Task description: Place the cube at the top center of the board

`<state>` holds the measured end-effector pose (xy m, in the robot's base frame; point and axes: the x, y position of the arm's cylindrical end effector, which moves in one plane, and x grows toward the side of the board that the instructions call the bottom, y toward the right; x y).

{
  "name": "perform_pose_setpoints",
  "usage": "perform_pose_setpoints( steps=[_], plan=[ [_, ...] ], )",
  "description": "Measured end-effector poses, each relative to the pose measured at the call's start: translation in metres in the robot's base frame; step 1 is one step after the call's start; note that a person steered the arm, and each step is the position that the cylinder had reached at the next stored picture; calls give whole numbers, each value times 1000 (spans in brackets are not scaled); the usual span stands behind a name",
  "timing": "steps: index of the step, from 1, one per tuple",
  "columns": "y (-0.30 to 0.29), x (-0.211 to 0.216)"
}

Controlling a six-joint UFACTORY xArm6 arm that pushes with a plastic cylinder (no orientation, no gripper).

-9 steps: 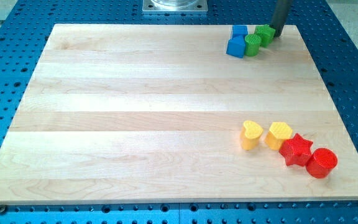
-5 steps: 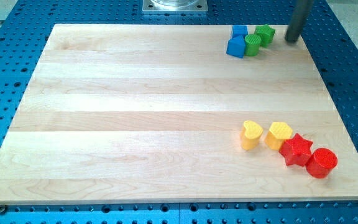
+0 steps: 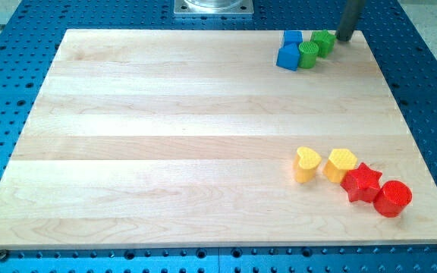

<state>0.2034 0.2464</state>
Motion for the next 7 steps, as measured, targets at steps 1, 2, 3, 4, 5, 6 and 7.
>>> perform_pose_setpoints(
  steps=[1, 2, 3, 4, 5, 6, 7],
  plan=[
    [-39, 0],
    [-60, 30],
    [-62, 38],
    [-117, 42],
    [-146, 41],
    [-135, 26],
    [-193, 33]
  ],
)
